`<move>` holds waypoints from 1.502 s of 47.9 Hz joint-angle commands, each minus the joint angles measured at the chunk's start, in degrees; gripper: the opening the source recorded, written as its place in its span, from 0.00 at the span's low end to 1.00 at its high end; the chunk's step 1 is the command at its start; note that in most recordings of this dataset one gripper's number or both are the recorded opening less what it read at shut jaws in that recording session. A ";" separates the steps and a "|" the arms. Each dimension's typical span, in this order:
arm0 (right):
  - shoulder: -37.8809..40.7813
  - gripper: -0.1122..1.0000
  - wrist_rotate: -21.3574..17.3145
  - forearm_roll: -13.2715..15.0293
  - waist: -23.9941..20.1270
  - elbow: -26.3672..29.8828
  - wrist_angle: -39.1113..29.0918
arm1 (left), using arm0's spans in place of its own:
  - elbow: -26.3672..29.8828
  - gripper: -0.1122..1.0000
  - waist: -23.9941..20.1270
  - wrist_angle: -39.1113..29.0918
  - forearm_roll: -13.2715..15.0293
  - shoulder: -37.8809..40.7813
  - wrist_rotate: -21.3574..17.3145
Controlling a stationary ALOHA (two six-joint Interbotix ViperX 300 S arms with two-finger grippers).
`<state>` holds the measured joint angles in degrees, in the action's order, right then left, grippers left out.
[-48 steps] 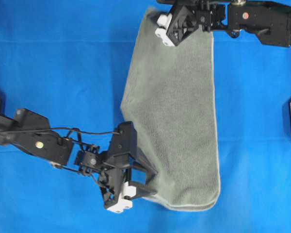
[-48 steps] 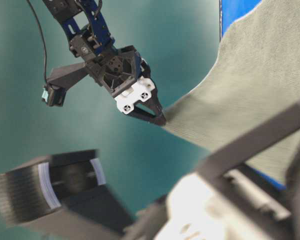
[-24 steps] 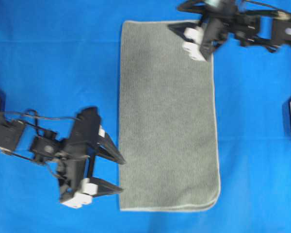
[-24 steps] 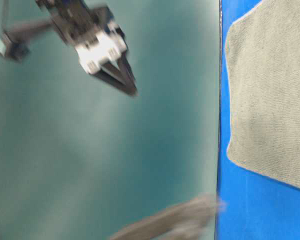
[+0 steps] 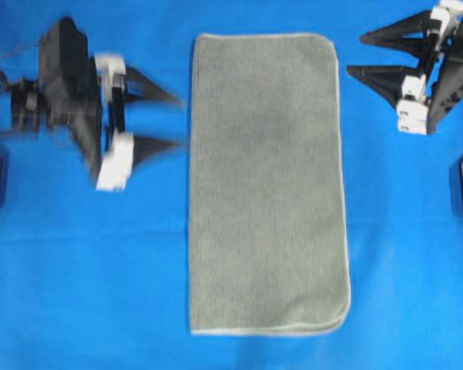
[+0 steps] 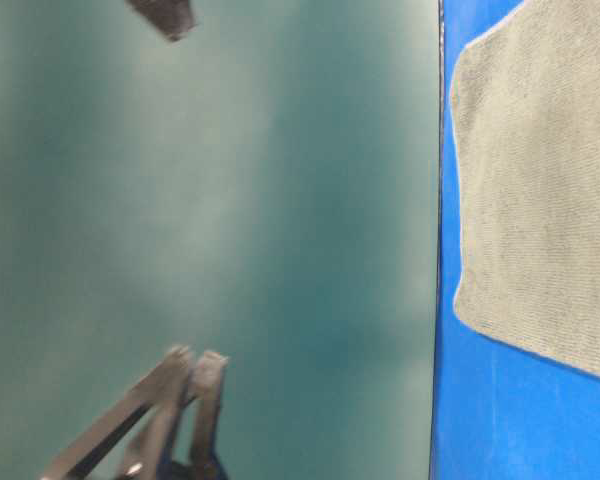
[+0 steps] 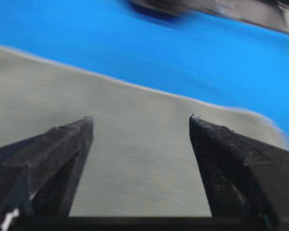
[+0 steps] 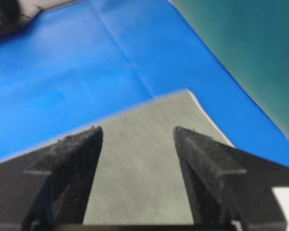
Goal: Fold a large towel.
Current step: 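Move both grippers to the far short edge and grasp its corners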
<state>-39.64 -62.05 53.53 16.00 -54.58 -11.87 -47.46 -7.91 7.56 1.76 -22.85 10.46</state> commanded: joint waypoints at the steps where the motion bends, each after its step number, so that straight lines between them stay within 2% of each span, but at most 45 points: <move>1: 2.90 0.67 -0.62 -0.18 1.05 -0.44 -1.76 | 0.35 0.78 -4.22 1.49 -0.18 1.76 -0.35; 11: 17.05 0.67 -1.41 0.00 5.54 0.44 -1.76 | 1.93 0.78 -9.93 5.45 -0.09 13.45 -0.44; 24: 34.10 0.67 -1.32 2.90 12.92 6.42 -1.05 | 7.56 0.78 -13.45 10.20 -0.09 28.56 -0.70; 37: 44.38 0.67 -1.23 4.83 19.07 11.07 6.68 | 13.89 0.78 -17.23 11.51 -0.09 39.20 -0.70; 46: 48.25 0.66 -1.14 6.24 20.65 13.27 7.12 | 16.17 0.74 -18.81 11.34 0.26 43.33 -0.70; 49: 48.60 0.65 -1.14 6.33 20.65 13.45 7.21 | 16.61 0.69 -18.81 11.16 0.26 44.30 -0.70; 52: 48.52 0.57 -0.97 6.42 20.65 13.10 7.38 | 16.70 0.57 -18.81 10.90 0.26 44.82 -0.70; 57: 48.16 0.33 -1.05 6.42 20.48 12.57 7.82 | 16.17 0.30 -18.90 10.55 0.18 44.82 -0.79; 61: 47.90 0.15 -1.23 6.33 20.48 11.95 8.70 | 16.08 0.14 -19.07 10.02 0.09 44.74 -1.14; 72: 44.21 0.14 -1.41 6.15 20.39 10.37 6.59 | 16.88 0.12 -21.01 5.19 0.09 41.92 -3.87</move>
<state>7.21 -63.46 59.77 36.04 -43.95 -3.69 -31.03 -27.86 14.50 2.02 21.88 7.21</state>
